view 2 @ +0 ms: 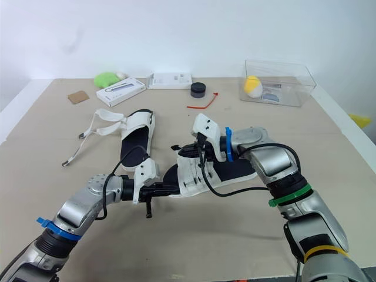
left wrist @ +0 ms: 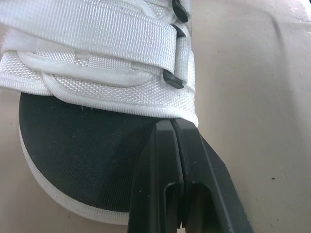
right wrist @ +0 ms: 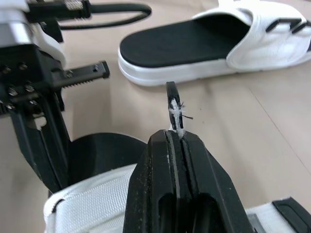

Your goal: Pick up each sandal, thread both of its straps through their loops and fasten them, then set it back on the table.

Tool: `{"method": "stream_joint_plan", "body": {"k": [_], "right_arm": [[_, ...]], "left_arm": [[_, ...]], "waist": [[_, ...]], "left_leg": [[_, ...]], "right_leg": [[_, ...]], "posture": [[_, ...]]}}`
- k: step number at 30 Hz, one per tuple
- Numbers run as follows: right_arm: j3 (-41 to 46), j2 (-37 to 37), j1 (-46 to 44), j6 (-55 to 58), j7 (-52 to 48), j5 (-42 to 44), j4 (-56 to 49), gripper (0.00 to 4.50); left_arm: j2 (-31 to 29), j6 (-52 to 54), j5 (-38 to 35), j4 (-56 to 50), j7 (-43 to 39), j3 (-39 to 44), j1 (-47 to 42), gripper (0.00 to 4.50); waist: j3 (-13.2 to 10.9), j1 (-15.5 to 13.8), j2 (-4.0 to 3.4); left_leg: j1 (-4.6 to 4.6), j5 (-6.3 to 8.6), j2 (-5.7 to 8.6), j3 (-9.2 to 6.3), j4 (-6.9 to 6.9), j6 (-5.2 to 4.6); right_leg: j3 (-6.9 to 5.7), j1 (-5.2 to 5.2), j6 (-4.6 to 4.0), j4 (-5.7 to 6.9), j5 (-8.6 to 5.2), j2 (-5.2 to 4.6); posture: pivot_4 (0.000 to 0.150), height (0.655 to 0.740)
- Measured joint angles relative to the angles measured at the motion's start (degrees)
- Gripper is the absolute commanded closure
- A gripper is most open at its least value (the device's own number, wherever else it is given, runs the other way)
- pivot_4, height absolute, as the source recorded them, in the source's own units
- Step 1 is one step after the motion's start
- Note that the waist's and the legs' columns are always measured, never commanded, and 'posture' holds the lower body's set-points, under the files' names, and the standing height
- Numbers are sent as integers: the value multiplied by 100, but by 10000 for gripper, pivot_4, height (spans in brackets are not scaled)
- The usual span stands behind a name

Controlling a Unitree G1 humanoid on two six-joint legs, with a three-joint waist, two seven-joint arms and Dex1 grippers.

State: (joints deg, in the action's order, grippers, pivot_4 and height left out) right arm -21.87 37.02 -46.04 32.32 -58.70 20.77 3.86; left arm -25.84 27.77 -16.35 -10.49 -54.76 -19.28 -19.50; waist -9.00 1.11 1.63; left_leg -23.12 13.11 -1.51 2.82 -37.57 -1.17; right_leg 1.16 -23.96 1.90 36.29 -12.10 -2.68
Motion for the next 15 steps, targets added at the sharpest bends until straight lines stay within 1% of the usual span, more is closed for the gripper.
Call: {"method": "stream_joint_plan", "body": {"k": [15], "right_arm": [[0, -206, 1, -125, -27, -630, 162, 44571]], "left_arm": [[1, 3, 4, -4, 55, 1, 5, 45000]], "waist": [[0, 2, 0]], "left_leg": [[2, -2, -5, 2, -3, 1]], "right_leg": [[2, 0, 0, 0, 2, 6]], "posture": [[1500, 7400]]}}
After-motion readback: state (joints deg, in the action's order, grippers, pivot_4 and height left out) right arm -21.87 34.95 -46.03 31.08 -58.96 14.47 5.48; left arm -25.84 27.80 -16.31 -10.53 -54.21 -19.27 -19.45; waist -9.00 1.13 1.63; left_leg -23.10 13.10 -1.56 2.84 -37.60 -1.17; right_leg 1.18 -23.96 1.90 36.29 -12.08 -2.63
